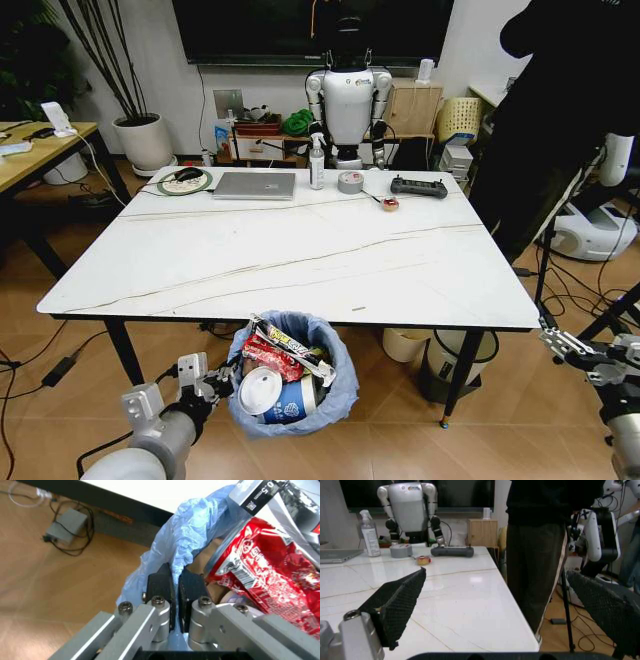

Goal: Pick up the trash bin and place the trash from the table into it.

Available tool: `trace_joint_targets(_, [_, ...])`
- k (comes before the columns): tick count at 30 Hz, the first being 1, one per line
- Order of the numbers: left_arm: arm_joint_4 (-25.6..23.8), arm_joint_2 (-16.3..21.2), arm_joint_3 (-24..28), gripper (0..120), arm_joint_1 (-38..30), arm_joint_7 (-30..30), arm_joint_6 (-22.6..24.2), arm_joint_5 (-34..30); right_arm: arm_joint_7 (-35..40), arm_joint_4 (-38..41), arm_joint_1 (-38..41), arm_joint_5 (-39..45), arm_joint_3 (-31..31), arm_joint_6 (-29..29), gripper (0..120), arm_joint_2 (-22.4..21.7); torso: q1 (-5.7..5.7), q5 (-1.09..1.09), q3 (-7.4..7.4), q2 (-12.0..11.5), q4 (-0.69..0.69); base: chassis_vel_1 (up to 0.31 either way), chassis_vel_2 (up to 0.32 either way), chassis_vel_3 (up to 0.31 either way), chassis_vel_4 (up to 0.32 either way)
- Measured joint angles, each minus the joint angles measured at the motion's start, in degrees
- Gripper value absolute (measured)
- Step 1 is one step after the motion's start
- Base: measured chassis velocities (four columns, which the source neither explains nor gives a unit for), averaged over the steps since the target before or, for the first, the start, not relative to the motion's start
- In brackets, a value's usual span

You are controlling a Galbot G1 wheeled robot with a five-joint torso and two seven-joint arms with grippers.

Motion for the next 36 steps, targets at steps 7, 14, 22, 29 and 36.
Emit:
trace_joint_targets(7, [0.7,-0.7,0.1,0,0.2,-0.7,-0.8,5.8,0.0,0.0,0.0,0.0,0.0,0.0,100,0.0,0.0,0.0,0.0,0.0,0.0,0.0,0.0,0.0,0.0])
trace_joint_targets(14, [0.9,-0.9,0.3,0,0.8,-1.1,-1.1,7.7,0.0,0.0,0.0,0.1,-0.1,-0.1,100,0.0,0.0,0.0,0.0,0.0,0.0,0.0,0.0,0.0,0.0])
trace_joint_targets(22, [0.9,-0.8,0.3,0,0.7,-1.7,-0.7,6.9,0.0,0.0,0.0,0.1,-0.1,-0.1,100,-0.1,-0.02,0.0,-0.01,0.0,0.0,0.0,0.0,0.0,0.0])
trace_joint_targets(29, [0.3,-1.2,0.6,0,0.5,-2.2,-0.1,5.1,0.0,0.0,0.1,0.1,-0.1,-0.1,100,-0.1,-0.74,0.0,-0.78,-1.5,0.0,0.0,0.0,0.0,0.0])
trace_joint_targets(36, [0.1,-1.4,0.8,0,0.7,-2.3,0.0,4.4,0.0,0.0,0.1,0.1,-0.1,-0.1,100,-0.1,-1.85,0.01,-2.08,-4.0,0.0,0.0,0.0,0.0,0.0])
